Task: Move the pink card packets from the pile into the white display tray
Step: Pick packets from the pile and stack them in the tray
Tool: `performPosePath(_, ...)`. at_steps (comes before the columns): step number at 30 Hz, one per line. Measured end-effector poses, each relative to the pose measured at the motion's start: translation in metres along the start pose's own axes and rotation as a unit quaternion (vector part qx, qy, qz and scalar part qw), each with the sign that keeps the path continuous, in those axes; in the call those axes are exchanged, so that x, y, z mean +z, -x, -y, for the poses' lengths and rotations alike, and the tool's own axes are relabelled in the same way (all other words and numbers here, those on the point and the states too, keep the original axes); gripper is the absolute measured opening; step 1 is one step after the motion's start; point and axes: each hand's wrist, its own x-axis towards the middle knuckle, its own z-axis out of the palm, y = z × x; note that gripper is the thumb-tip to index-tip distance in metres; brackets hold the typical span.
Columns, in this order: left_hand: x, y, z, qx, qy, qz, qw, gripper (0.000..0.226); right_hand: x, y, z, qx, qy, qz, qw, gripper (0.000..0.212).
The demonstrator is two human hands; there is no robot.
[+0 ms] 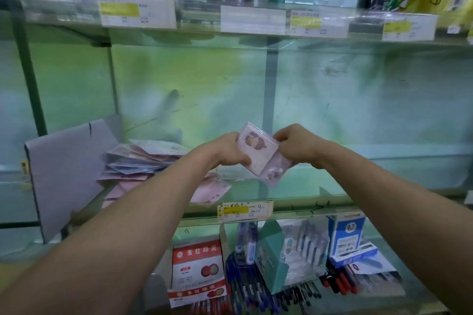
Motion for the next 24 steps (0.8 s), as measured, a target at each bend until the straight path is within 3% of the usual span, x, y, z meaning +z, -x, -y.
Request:
performPosePath(3,0.004,-0.005,-0.005,-0.016,0.088,-0.006,0.996,0.03,0.001,-0.002,-0.001,-0.018,-0.018,-0.017,1.0,0.026)
performPosePath(7,0.012,-0.016,-0.006,0.002,0.112,-0.039,0.993,0.043,-0.001,-0.005,-0.008,-0.038,0.064,-0.023,0.997,0.009)
performPosePath(10,0.019,-0.024,-0.003,-0.003,-0.042,-0.023,0.999,0.08,-0.003,-0.008,-0.019,-0.01,0.176,-0.056,0.983,0.009)
performPosePath(14,0.025,-0.031,0.004,-0.029,-0.258,0.102,0.96,0.092,-0.006,-0.006,-0.031,0.007,0.206,-0.075,0.976,0.012)
performPosePath(18,0.022,-0.04,0.005,-0.063,-0.284,0.177,0.94,0.089,-0.008,-0.004,-0.035,0.001,0.214,-0.084,0.973,0.019)
performPosePath(24,0.021,-0.048,0.011,-0.022,-0.308,0.147,0.94,0.075,-0.003,-0.006,-0.039,-0.006,0.222,-0.089,0.971,0.021)
